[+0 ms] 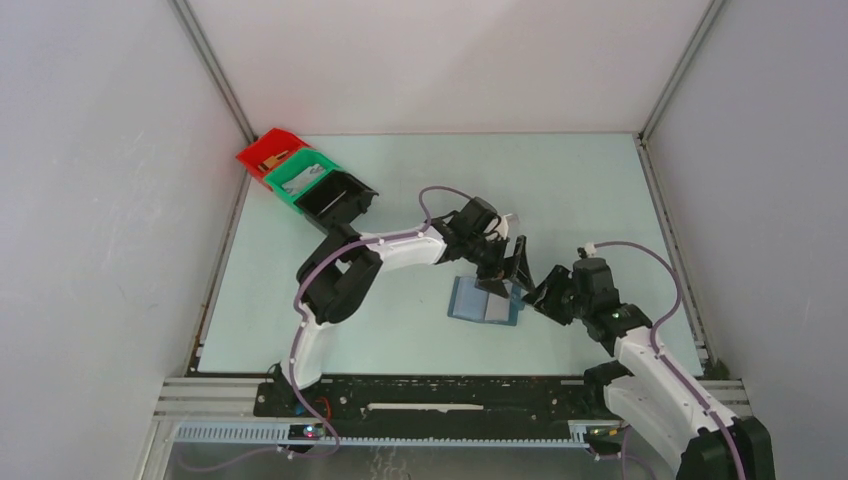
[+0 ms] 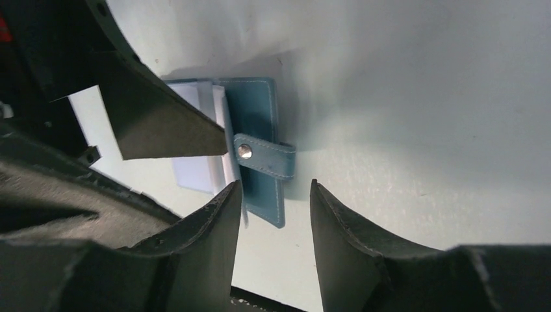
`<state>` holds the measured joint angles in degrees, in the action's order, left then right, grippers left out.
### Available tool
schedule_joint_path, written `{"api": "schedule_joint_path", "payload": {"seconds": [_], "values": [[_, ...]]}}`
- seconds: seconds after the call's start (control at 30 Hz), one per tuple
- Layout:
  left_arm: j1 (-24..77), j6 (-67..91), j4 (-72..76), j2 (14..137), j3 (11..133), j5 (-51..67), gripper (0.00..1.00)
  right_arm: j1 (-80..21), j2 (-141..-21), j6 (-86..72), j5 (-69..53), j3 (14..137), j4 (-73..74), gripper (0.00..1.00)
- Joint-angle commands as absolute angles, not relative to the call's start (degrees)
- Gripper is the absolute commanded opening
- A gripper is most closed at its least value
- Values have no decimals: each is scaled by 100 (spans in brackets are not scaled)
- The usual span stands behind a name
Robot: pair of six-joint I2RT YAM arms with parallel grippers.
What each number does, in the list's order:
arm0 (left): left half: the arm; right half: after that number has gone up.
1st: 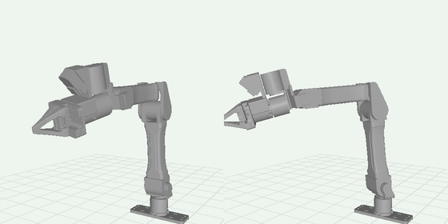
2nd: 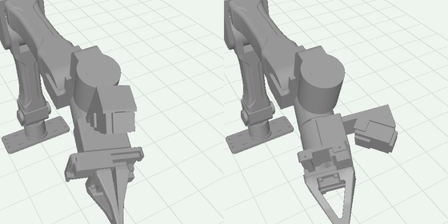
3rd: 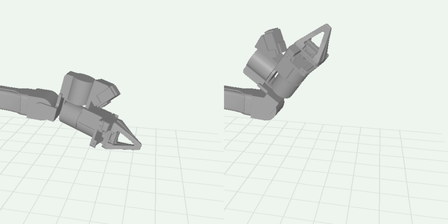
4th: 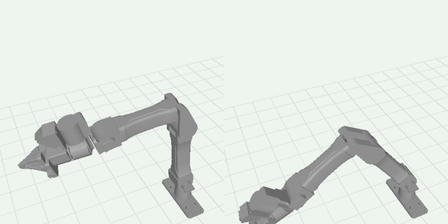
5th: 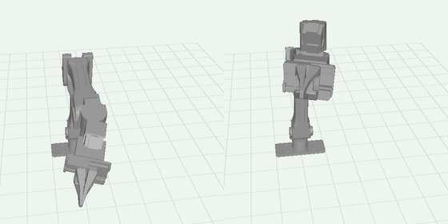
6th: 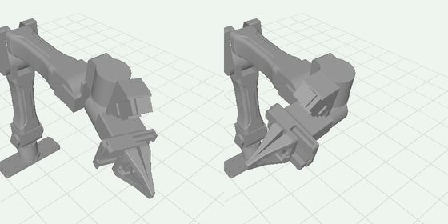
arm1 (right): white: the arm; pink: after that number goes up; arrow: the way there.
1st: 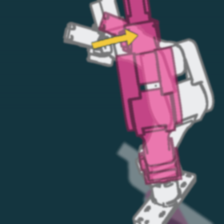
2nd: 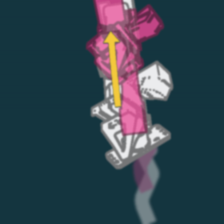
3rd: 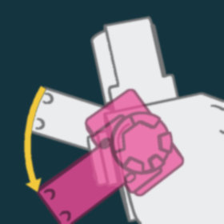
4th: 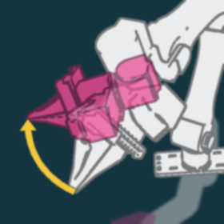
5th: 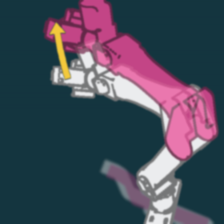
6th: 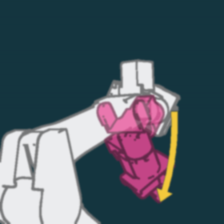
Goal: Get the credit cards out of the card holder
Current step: Open the card holder at the center of the board.
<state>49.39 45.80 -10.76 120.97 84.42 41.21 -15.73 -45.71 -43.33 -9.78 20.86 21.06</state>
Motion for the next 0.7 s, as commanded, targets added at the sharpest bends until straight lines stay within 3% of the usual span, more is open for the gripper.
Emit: {"api": "schedule_joint_path", "payload": {"seconds": [0.0, 0.3, 0.67], "values": [[4940, 4635, -981, 11854, 8634, 4227, 96, -1543, -4138, -4561, -1164, 2118, 2084, 52], [4567, 4874, -719, 11222, 8407, 4177, 97, -2030, -3429, -4684, -1370, 2135, 1555, 55], [4016, 4793, -944, 10723, 7839, 3804, 97, -3344, -5144, -4717, -1355, 2451, 201, 55]]}}
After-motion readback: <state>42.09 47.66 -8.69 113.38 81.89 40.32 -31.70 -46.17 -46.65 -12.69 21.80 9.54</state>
